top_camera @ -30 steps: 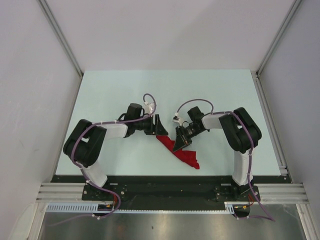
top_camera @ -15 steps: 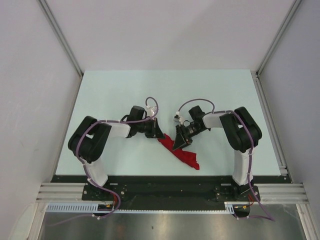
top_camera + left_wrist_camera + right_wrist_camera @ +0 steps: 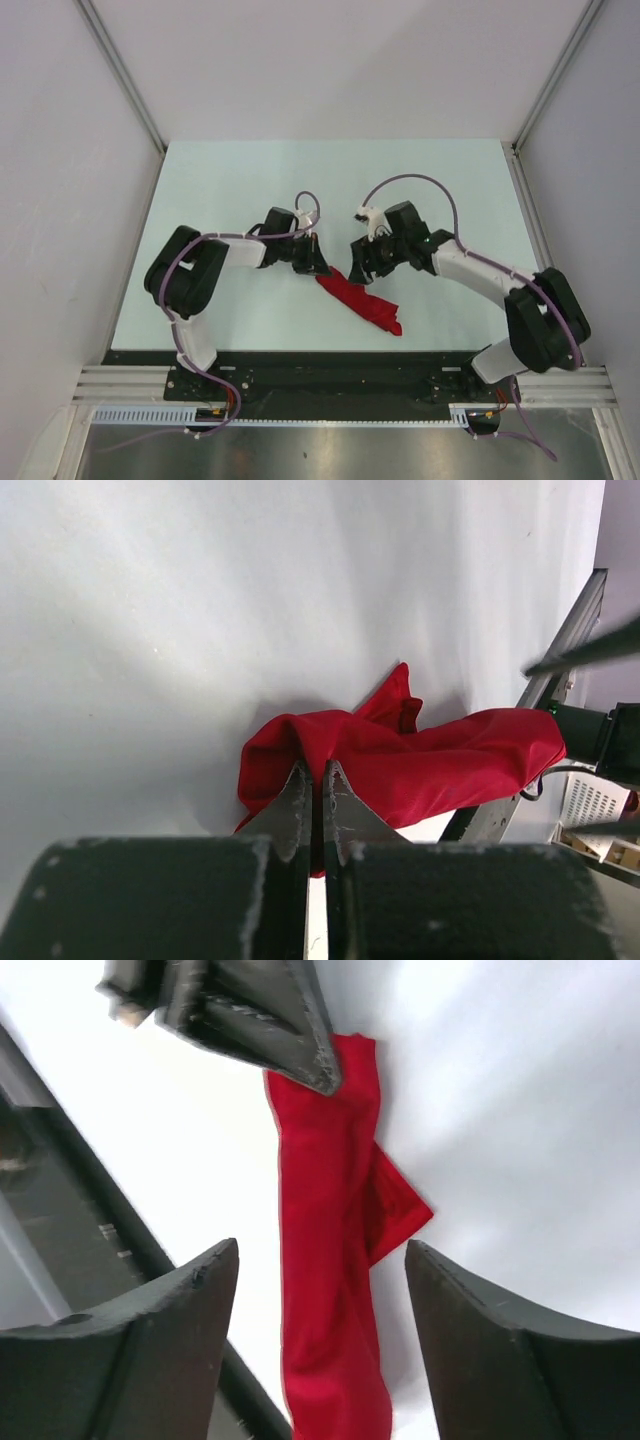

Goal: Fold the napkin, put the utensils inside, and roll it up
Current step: Roll the napkin with the utensil

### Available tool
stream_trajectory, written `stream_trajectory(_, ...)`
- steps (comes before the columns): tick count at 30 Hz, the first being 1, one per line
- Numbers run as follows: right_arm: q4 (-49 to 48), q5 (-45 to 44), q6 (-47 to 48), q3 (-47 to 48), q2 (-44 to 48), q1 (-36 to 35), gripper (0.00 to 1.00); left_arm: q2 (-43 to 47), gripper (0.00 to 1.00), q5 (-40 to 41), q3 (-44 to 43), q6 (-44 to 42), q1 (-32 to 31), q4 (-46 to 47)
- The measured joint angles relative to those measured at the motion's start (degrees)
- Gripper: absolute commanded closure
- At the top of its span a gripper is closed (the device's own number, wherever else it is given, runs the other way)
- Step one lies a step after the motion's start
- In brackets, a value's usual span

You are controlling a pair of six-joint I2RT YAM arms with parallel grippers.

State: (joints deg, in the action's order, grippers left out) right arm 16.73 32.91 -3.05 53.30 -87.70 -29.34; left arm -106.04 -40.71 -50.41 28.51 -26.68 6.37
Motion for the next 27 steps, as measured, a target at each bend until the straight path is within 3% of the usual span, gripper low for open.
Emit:
stream_trajectory(4, 0.0, -15.3, 1.3, -1.0, 5.2, -11.7, 0.26, -0.9, 0.97, 0.0, -1.2, 0.1, 0.0, -0.9)
stream_trajectory(10, 0.6, -34.9, 1.8, -2.8, 4.5, -24.2, 0.25, -1.7, 0.97, 0.0, -2.8, 1.0, -0.1, -1.6)
stream_trajectory(18, 1.2, -47.9, 4.2, -2.8, -2.4, -28.1, 0.24, -1.8, 0.97, 0.0, -3.4, 1.0, -0.1, -2.7)
stream_trajectory(21, 1.4, -49.1, 4.6, -2.8, -4.7, -28.2, 0.25, -1.9, 0.86, 0.0, -3.6, 1.0, -0.1, -2.9)
stream_trajectory(22, 1.7, -49.2, 4.8, -2.3, -5.0, -28.1, 0.26, -1.9, 0.73, 0.0, -3.7, 1.0, -0.1, -3.0)
stream_trajectory(24, 2.0, -48.5, 5.0, -1.2, -5.9, -27.8, 0.30, -1.9, 0.61, 0.0, -3.8, 1.0, -0.1, -3.0)
stream_trajectory(25, 2.4, -47.8, 5.1, -0.6, -6.5, -27.4, 0.32, -1.9, 0.49, 0.0, -4.0, 1.0, -0.1, -3.0)
stream_trajectory(27, 3.3, -45.5, 5.2, 0.6, -7.5, -26.3, 0.37, -1.9, 0.39, 0.1, -4.6, 0.9, -0.1, -3.3)
